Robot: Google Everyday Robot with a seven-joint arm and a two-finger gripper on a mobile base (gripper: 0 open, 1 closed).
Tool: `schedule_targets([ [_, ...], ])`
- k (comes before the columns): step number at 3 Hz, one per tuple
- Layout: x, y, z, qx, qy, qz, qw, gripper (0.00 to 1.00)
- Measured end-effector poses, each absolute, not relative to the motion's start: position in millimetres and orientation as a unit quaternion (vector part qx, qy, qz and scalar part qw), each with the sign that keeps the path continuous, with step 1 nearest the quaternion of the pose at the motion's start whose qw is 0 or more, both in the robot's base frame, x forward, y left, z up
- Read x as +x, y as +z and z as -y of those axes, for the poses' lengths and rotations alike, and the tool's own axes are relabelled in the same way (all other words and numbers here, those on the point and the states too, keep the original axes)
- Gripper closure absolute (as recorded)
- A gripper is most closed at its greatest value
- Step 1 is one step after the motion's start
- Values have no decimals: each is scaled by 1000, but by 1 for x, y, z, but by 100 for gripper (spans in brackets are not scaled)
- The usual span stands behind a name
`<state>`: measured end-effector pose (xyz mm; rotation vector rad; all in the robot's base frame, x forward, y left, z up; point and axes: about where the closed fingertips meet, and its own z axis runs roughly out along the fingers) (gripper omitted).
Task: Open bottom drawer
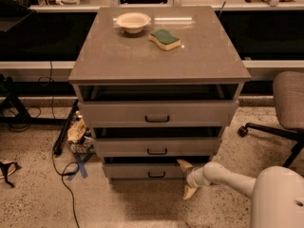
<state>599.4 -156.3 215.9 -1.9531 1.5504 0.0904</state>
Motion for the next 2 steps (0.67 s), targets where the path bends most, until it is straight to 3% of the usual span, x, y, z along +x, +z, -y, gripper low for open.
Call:
schedule_targets([
  [2, 641, 178, 146, -761, -37, -569, 310, 0],
])
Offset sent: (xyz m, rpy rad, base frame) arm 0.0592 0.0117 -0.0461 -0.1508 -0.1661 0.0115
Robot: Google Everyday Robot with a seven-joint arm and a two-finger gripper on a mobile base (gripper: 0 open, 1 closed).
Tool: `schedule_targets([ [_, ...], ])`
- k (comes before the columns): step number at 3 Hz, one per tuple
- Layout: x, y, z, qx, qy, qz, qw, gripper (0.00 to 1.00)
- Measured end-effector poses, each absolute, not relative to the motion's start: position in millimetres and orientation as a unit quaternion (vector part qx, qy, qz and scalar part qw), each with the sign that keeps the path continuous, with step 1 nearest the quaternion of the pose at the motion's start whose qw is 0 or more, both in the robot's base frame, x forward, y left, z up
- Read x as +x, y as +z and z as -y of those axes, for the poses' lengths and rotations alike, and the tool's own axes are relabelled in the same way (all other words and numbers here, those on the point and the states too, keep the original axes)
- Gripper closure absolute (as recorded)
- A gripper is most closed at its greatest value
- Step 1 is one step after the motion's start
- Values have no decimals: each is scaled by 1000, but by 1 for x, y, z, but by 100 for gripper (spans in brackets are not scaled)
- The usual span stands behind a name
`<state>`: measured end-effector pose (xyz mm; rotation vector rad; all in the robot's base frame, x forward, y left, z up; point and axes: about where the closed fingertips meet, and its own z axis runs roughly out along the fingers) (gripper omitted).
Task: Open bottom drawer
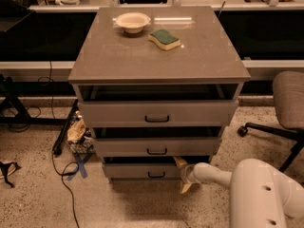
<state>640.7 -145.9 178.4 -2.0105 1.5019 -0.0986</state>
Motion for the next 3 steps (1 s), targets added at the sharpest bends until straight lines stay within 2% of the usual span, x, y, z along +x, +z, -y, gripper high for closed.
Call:
schedule_targets([
  [2, 668, 161, 157, -730, -53, -615, 293, 0],
  [3, 667, 152, 168, -719, -51, -634, 279, 18],
])
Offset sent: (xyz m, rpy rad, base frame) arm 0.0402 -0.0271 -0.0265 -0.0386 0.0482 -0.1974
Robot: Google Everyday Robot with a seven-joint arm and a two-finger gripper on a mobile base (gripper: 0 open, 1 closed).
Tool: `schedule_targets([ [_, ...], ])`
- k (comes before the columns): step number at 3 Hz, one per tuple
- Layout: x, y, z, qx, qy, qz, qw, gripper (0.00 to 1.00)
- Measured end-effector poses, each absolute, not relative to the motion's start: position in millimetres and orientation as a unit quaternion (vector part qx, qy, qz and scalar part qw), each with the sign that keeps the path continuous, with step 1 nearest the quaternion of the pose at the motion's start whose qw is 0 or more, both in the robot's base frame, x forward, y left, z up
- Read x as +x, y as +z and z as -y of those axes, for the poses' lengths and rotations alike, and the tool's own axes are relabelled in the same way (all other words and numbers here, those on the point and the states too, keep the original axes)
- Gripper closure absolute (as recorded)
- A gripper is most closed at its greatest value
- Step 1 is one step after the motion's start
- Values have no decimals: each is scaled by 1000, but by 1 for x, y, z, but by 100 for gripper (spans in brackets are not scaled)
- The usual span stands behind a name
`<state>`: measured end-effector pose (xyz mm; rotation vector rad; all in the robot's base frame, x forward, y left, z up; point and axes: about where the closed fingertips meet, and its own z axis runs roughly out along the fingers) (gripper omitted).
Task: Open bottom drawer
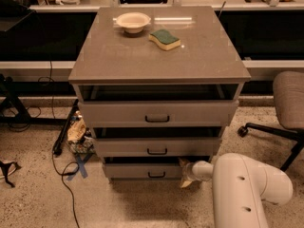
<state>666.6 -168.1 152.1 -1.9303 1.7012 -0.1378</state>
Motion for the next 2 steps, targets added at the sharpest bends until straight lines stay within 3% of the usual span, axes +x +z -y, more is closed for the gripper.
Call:
schedule_targets([
  [2, 631, 159, 189, -715, -44, -652, 250, 66],
])
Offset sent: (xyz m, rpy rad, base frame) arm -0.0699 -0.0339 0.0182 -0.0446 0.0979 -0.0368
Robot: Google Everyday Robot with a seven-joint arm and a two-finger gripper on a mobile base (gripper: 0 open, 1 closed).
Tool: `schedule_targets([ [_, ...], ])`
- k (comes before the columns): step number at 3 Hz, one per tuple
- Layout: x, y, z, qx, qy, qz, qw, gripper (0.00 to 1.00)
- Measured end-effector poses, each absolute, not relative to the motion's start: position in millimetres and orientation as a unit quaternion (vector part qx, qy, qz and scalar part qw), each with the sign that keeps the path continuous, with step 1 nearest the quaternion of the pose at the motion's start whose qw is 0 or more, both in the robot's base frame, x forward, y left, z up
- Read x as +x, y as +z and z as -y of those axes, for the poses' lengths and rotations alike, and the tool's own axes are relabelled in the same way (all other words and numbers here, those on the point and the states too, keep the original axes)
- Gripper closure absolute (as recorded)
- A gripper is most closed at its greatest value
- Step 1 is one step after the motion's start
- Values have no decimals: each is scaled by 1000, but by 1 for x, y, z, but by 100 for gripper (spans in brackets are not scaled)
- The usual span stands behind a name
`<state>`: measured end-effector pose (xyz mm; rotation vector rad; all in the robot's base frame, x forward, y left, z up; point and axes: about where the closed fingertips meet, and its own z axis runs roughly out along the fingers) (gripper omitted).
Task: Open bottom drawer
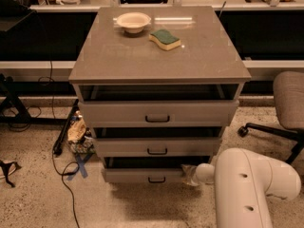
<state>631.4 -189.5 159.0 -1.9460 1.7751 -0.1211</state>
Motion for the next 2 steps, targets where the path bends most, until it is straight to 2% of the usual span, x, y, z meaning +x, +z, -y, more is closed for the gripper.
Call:
schedule_targets([
  [1, 614, 167, 203, -707, -45, -664, 240, 89],
  [2, 588, 173, 220, -692, -42, -682, 234, 100],
])
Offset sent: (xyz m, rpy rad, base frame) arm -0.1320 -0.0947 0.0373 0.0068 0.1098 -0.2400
